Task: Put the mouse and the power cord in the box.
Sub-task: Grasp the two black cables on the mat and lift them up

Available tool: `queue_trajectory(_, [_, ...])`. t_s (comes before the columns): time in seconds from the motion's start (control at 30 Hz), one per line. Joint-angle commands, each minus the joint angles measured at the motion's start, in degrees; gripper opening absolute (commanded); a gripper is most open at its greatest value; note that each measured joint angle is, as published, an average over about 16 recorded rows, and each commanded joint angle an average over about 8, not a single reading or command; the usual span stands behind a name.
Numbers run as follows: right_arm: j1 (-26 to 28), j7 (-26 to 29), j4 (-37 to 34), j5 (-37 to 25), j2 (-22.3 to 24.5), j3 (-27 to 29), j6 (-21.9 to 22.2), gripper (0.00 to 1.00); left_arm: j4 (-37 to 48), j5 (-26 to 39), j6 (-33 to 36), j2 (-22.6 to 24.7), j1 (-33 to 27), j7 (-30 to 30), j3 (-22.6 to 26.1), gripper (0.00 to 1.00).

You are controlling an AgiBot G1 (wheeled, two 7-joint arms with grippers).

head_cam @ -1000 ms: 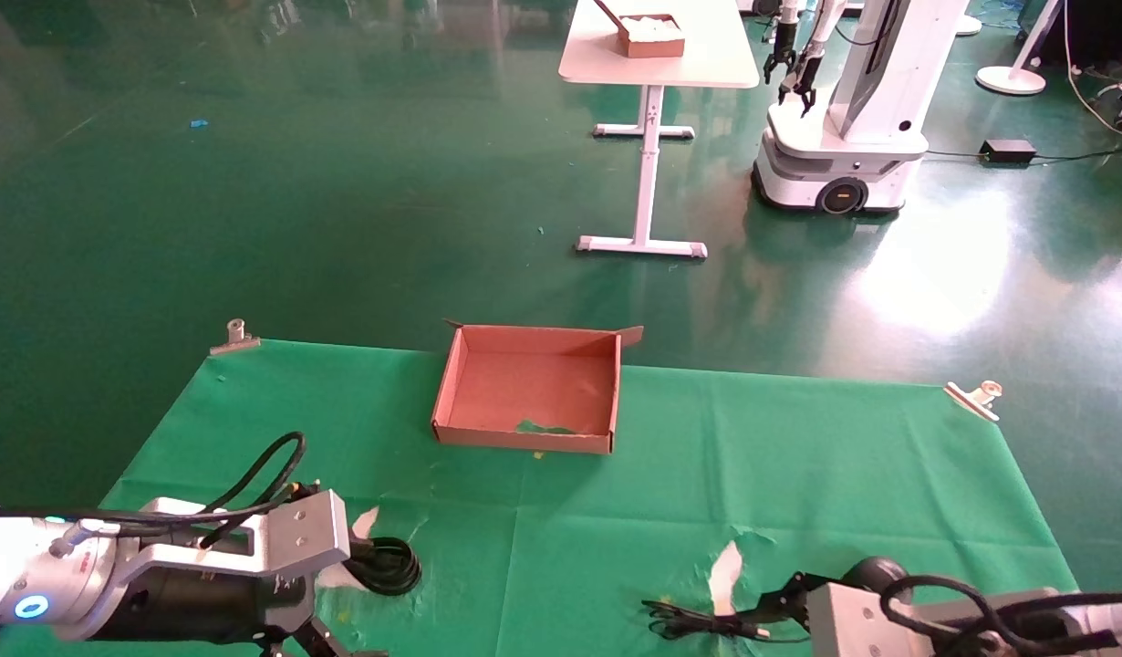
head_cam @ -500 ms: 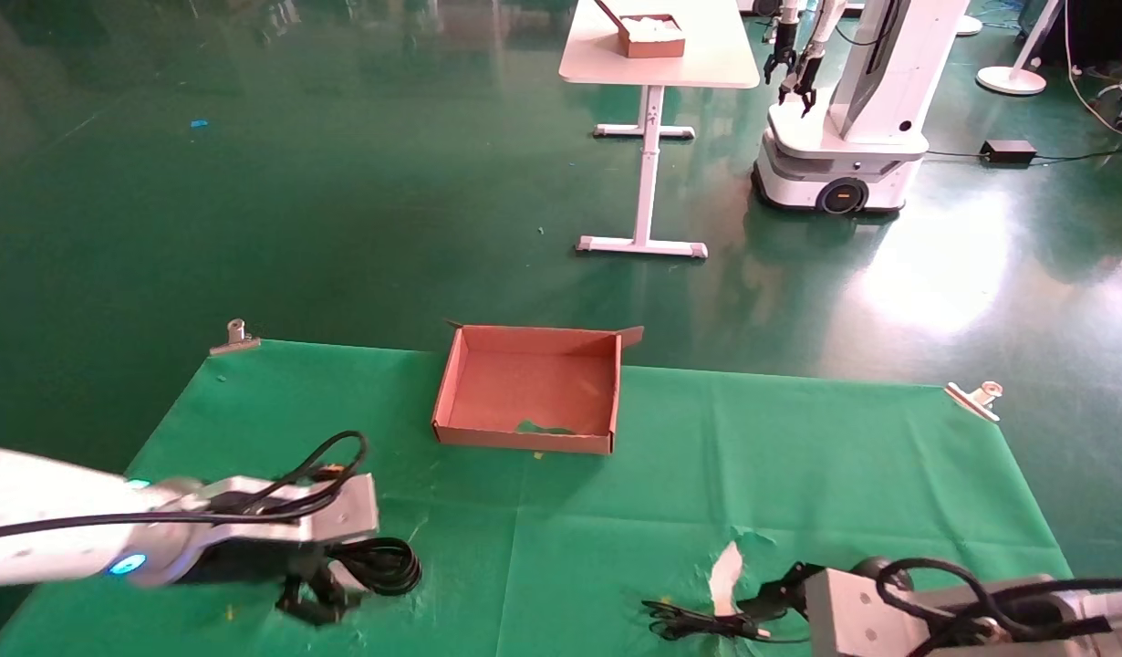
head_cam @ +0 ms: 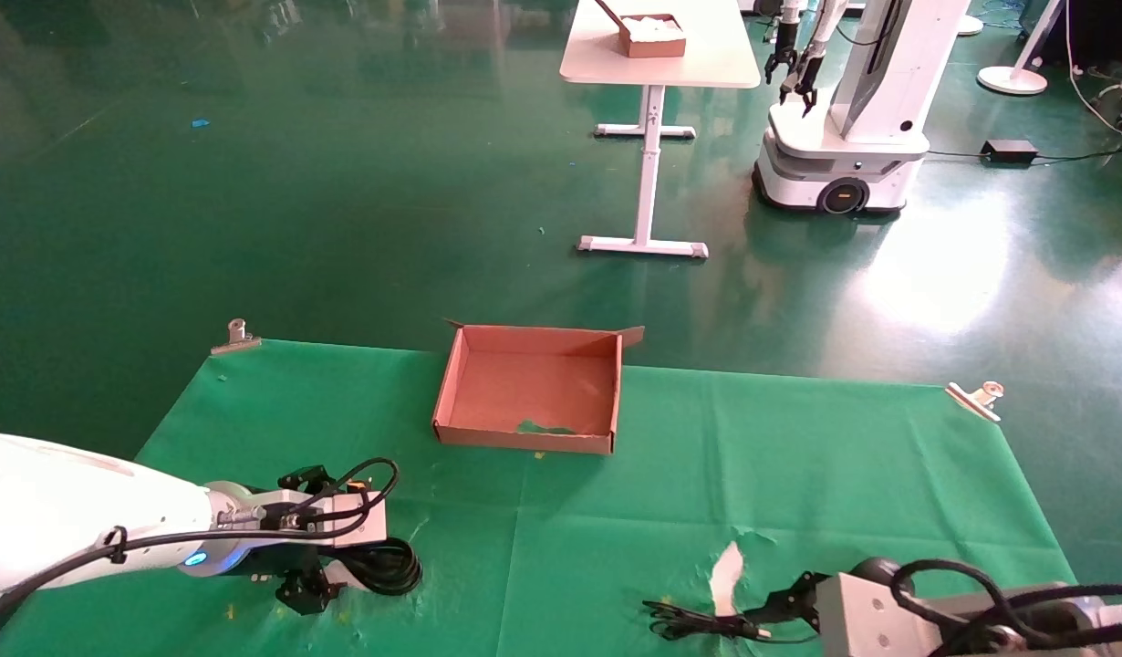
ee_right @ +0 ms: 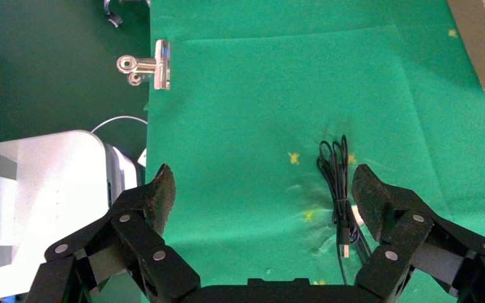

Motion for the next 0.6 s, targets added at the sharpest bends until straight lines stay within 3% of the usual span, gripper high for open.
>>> queue_trajectory(0.03, [-0.1,0.1,-0.1,0.1,0.0,0.0,0.1,1.00,1.5,0.1,-0.4,0.5,-0.1,0.3,0.1,1.00])
queue_trajectory(0.27, [0.5,0.3,0.3,-3.9,-0.9,-1.6,0.3,1.00,3.0,0.6,-1.4,1.3,-0.2,0.6,0.2,1.00])
queue_trajectory(0.6, [5.2,-0.9,-1.5,-21.2,-8.6,-7.5,4.6,1.00,3.4,0.5,-1.6,1.4,-0.3,0.9,0.2,1.00])
